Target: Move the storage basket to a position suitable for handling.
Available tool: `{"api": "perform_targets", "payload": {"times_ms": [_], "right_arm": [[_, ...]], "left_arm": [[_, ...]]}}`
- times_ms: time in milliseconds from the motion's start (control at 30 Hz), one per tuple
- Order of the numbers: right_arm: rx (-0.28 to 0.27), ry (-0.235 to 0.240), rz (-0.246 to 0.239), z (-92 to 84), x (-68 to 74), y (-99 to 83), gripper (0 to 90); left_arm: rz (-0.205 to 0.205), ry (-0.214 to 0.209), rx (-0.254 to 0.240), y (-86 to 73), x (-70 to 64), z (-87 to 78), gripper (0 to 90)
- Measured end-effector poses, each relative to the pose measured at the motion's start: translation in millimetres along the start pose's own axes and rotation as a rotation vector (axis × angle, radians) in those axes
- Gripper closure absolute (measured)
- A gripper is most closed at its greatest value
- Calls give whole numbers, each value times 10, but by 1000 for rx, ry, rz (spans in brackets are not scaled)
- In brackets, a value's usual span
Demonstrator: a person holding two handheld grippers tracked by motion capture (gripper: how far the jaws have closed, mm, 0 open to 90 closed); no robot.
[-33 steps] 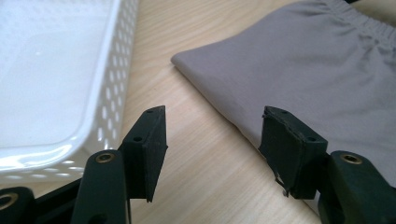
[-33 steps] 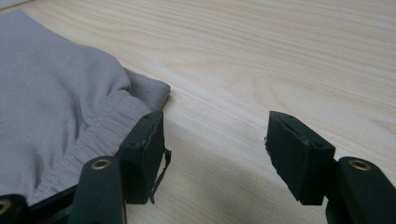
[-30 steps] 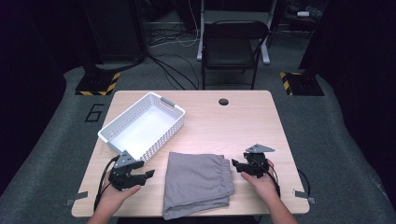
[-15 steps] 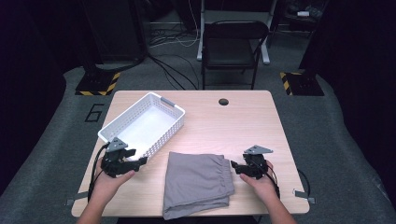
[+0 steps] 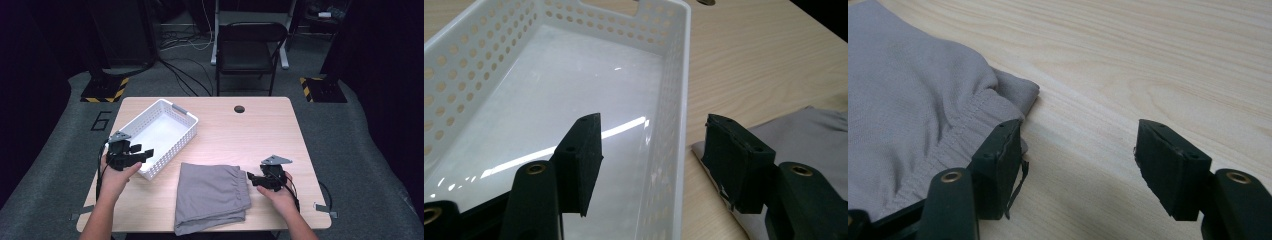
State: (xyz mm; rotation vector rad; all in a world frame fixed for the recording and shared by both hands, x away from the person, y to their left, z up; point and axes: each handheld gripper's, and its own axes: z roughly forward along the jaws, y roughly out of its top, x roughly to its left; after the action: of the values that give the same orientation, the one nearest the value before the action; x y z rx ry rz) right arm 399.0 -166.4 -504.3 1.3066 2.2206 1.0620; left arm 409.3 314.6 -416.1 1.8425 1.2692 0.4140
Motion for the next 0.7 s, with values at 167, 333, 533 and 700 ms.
{"api": "perform_targets", "payload": {"times_ms": [167, 333, 533, 700], "right_arm": [[-2, 5, -12, 21, 12, 8, 344], [18, 8, -16, 28, 20, 15, 339], [4, 8, -13, 22, 3, 27, 337], [12, 9, -8, 45, 2, 44, 332]], "left_arm": [[-37, 42, 19, -99, 102, -17, 392], [-78, 97, 26, -166, 186, -107, 343], [-117, 140, 6, -231, 256, -192, 284], [-163, 201, 9, -309, 346, -227, 236]]}}
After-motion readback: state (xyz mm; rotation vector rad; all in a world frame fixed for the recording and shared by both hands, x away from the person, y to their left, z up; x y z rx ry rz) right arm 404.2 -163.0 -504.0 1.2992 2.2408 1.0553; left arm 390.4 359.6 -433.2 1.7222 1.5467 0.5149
